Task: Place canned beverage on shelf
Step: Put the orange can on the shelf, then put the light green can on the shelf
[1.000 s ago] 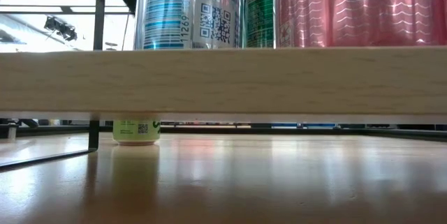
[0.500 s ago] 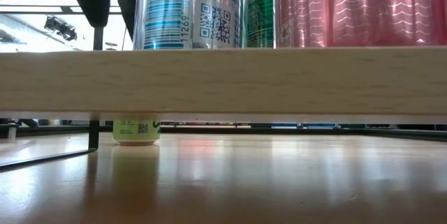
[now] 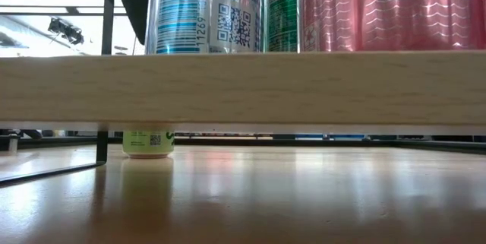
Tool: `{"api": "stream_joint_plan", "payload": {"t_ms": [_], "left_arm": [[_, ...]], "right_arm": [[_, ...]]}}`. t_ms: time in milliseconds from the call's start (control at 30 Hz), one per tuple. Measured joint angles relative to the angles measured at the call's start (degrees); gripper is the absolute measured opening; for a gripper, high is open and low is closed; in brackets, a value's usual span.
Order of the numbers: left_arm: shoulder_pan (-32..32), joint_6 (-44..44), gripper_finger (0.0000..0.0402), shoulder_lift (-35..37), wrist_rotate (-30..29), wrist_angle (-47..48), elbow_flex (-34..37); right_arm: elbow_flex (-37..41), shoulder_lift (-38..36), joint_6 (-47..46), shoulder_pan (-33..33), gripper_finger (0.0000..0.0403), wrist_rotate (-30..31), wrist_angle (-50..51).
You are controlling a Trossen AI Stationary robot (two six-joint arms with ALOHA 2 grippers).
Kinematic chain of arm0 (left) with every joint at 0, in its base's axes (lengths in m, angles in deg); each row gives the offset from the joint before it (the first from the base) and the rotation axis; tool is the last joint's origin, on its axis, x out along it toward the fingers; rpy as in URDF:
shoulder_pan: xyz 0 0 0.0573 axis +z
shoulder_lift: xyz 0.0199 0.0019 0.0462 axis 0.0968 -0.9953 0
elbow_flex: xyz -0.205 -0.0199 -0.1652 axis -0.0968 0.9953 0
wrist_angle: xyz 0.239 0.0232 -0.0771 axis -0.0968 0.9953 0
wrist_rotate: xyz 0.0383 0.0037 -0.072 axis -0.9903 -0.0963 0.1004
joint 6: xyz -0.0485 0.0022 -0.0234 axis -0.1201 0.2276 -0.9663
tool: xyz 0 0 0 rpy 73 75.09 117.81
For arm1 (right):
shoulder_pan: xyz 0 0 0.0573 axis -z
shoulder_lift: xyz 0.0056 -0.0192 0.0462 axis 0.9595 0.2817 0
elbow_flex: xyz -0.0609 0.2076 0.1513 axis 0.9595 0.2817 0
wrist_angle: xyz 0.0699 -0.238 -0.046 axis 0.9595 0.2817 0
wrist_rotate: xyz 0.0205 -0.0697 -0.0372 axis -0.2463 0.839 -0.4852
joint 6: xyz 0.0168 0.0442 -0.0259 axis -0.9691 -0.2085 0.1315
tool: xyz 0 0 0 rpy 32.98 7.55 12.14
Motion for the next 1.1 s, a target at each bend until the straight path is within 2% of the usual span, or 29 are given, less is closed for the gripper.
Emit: {"api": "stream_joint_plan", "payload": {"t_ms": [300, 633, 800, 1100], "left_arm": [[0.01, -2.08, 0.0357, 0.00, 2.01, -2.97, 0.00], [0.16, -2.40, 0.0357, 0.51, 5.21, -1.90, -0.04], [1.59, -1.51, 0.0357, 2.35, 0.70, 4.15, -1.87], [7.12, 4.12, 0.0357, 4.61, -6.45, 6.62, -2.88]], "right_arm": [[0.01, 0.00, 0.00, 0.00, 0.0349, 0.00, 0.00], [0.02, 0.00, -0.02, 0.00, 0.0349, 0.02, 0.02], [0.02, 0.00, -0.02, 0.00, 0.0349, 0.00, -0.02], [0.02, 0.02, 0.02, 0.00, 0.0349, 0.00, -0.02]]}}
